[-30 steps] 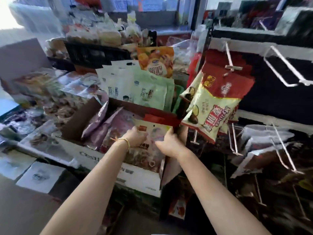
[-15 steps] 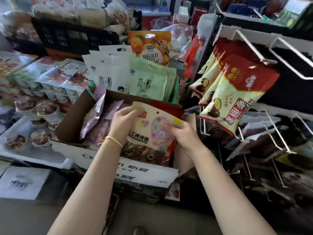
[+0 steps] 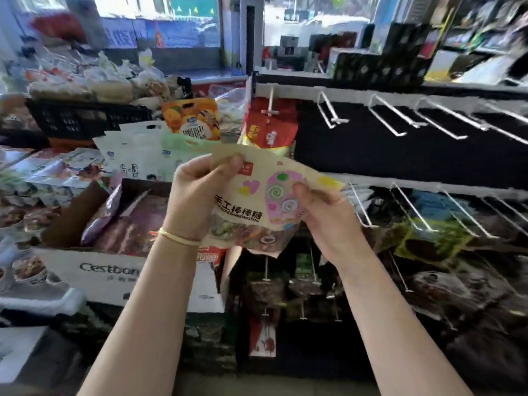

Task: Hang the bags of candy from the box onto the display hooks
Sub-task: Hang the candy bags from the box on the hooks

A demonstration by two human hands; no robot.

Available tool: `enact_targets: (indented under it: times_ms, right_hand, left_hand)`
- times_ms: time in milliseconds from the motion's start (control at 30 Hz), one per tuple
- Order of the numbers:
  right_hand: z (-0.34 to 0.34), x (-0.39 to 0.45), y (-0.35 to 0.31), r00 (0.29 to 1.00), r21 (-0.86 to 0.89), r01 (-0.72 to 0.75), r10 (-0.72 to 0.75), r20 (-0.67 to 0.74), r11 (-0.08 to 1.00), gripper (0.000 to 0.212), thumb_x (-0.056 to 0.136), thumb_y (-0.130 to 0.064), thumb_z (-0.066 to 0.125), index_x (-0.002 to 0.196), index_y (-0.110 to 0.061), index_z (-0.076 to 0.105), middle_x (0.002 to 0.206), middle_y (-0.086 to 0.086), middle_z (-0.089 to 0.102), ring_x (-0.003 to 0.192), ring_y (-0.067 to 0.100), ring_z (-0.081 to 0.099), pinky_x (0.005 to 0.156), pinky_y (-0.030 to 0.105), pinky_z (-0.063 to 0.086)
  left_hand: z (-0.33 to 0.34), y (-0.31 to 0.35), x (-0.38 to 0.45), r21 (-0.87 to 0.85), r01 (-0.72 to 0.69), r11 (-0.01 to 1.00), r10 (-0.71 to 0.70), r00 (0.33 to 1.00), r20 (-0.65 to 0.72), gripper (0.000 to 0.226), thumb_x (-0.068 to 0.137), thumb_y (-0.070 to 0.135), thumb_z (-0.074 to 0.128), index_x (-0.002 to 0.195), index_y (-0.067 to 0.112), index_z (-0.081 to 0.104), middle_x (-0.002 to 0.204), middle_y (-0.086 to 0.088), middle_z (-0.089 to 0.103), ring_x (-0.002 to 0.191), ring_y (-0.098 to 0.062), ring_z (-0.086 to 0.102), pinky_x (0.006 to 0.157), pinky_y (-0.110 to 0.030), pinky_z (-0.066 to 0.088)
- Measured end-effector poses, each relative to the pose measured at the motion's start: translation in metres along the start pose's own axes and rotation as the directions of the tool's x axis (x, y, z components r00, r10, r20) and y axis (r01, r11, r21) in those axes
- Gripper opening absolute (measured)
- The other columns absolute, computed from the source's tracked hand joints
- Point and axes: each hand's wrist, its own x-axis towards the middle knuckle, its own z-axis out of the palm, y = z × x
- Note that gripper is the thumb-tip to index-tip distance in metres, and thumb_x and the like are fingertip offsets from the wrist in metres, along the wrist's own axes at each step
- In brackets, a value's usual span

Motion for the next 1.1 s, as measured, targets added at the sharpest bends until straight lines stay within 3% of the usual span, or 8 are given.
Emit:
enact_targets:
  times_ms: [67,200,467,567,733,833,967,1100]
  right_hand:
    - [-0.052,-0.032,-0.031,0.998,-0.001,0.027,-0.027,-0.063,1.0,0.046,0.065,-0.038,0.084,0.102,-0.011,0.077,0.112,0.015,0.074,0.107,0.033,0.07,0.079,0.036,0.059]
    - [-0.175,-0.106,-0.101,0.958,-0.086,0.088,-0.108,-0.264,0.992,0.034,0.064,-0.037,0.083,0.089,-0.013,0.081,0.102,0.016,0.076,0.099,0.032,0.072,0.096,0.051,0.054]
    - [-0.403,-0.268,-0.221,0.667,-0.327,0.13,-0.327,-0.67,0.936,0.072,0.046,-0.063,0.093,0.096,-0.013,0.079,0.106,0.015,0.076,0.106,0.034,0.071,0.101,0.059,0.05]
    - [-0.462,-0.272,-0.231,0.613,-0.339,0.115,-0.335,-0.715,0.934,0.076,0.053,-0.06,0.092,0.102,-0.004,0.074,0.114,0.024,0.071,0.113,0.043,0.065,0.104,0.069,0.04]
    - [-0.549,-0.235,-0.232,0.628,-0.317,0.042,-0.272,-0.729,0.947,0.018,0.075,-0.036,0.083,0.083,-0.021,0.078,0.108,0.015,0.075,0.11,0.034,0.069,0.104,0.064,0.045]
    - [-0.612,-0.199,-0.239,0.631,-0.318,0.002,-0.248,-0.735,0.948,0.019,0.076,-0.034,0.083,0.081,-0.018,0.073,0.102,0.012,0.076,0.106,0.032,0.071,0.098,0.058,0.052]
    - [-0.688,-0.145,-0.269,0.622,-0.328,-0.053,-0.225,-0.75,0.943,0.018,0.087,-0.031,0.076,0.092,-0.015,0.07,0.095,0.003,0.078,0.102,0.028,0.073,0.07,0.04,0.062]
    - [-0.755,-0.109,-0.302,0.594,-0.37,-0.082,-0.252,-0.764,0.926,0.016,0.086,-0.04,0.077,0.086,-0.025,0.073,0.1,0.004,0.078,0.1,0.026,0.074,0.085,0.057,0.058]
  left_hand:
    - [0.064,-0.009,-0.018,-0.02,0.02,1.0,-0.019,0.998,0.054,0.02,0.07,0.034,0.081,0.077,0.015,0.079,0.082,-0.008,0.077,0.074,-0.025,0.071,0.072,-0.036,0.058]
    - [0.217,-0.033,-0.055,-0.049,0.071,0.996,-0.058,0.971,0.231,0.012,0.078,0.03,0.078,0.072,0.019,0.079,0.077,-0.004,0.076,0.071,-0.019,0.072,0.066,-0.032,0.058]
    - [0.51,-0.094,-0.142,-0.086,0.298,0.951,-0.178,0.752,0.634,0.022,0.08,0.038,0.078,0.082,0.016,0.08,0.092,-0.018,0.076,0.086,-0.036,0.071,0.081,-0.052,0.057]
    - [0.567,-0.121,-0.15,-0.097,0.382,0.919,-0.243,0.744,0.622,0.022,0.079,0.037,0.079,0.083,0.016,0.079,0.089,-0.015,0.076,0.079,-0.028,0.072,0.075,-0.043,0.056]
    - [0.639,-0.183,-0.121,-0.111,0.444,0.889,-0.308,0.758,0.575,0.021,0.089,0.029,0.071,0.092,0.009,0.074,0.087,-0.012,0.076,0.075,-0.024,0.072,0.068,-0.035,0.058]
    - [0.689,-0.227,-0.092,-0.098,0.465,0.88,-0.339,0.76,0.555,0.021,0.095,0.026,0.066,0.094,0.006,0.072,0.09,-0.015,0.076,0.077,-0.026,0.071,0.069,-0.036,0.058]
    - [0.766,-0.264,-0.044,-0.05,0.512,0.858,-0.407,0.735,0.542,0.025,0.098,0.031,0.062,0.099,0.007,0.072,0.098,-0.018,0.076,0.081,-0.03,0.072,0.076,-0.043,0.059]
    - [0.836,-0.278,-0.009,-0.063,0.502,0.863,-0.392,0.742,0.543,0.021,0.099,0.029,0.06,0.093,0.012,0.071,0.087,-0.01,0.077,0.074,-0.023,0.074,0.069,-0.037,0.06]
